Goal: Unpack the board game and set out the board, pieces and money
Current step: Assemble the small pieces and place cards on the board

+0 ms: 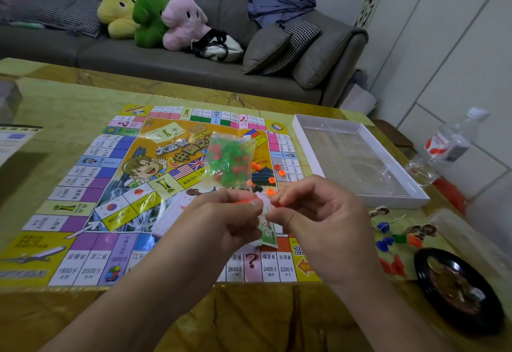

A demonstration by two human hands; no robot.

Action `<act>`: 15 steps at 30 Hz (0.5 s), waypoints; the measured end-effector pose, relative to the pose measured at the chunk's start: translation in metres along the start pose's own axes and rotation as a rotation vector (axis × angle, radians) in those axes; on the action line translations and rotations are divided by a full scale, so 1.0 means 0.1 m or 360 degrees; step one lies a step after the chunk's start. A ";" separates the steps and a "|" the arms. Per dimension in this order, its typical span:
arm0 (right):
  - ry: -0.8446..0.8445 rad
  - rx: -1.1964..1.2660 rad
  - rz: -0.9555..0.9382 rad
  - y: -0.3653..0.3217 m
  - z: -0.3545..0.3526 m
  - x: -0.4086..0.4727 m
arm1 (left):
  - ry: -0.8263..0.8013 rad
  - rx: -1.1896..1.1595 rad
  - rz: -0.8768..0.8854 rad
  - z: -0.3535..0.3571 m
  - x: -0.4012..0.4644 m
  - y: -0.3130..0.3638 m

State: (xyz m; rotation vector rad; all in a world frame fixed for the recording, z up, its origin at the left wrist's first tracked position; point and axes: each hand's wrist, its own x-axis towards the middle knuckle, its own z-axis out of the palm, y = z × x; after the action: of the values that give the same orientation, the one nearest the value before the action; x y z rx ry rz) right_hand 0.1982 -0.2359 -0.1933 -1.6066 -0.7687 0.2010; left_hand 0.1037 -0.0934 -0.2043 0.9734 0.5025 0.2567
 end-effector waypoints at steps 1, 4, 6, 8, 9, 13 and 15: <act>-0.0017 -0.0006 -0.0007 0.00 -0.01 0.00 | 0.0000 -0.0009 -0.0007 0.00 0.00 0.00; -0.0099 -0.0052 -0.0063 -0.01 -0.02 0.01 | -0.0022 -0.0025 0.0006 0.00 0.00 0.03; -0.0129 -0.0118 -0.0127 -0.02 -0.02 0.01 | -0.0026 -0.0033 0.0012 0.01 0.00 0.04; -0.0099 -0.0109 -0.0118 -0.03 0.00 -0.01 | -0.0028 -0.0016 0.0018 0.02 -0.01 0.04; -0.0065 -0.0084 -0.0089 -0.04 0.01 -0.02 | -0.0032 0.0005 0.0023 0.02 -0.01 0.04; 0.0008 -0.0101 -0.0056 -0.05 0.02 -0.03 | -0.0008 0.0083 0.0064 0.02 -0.01 0.00; 0.0025 -0.0126 -0.0080 -0.05 0.01 -0.03 | -0.0009 0.0107 0.0089 0.03 -0.02 -0.01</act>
State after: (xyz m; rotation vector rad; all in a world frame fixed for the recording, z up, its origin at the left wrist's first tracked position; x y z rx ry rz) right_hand 0.1932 -0.2364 -0.1894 -1.6595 -0.8123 0.1231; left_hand 0.1030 -0.0968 -0.2031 1.0540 0.4819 0.2887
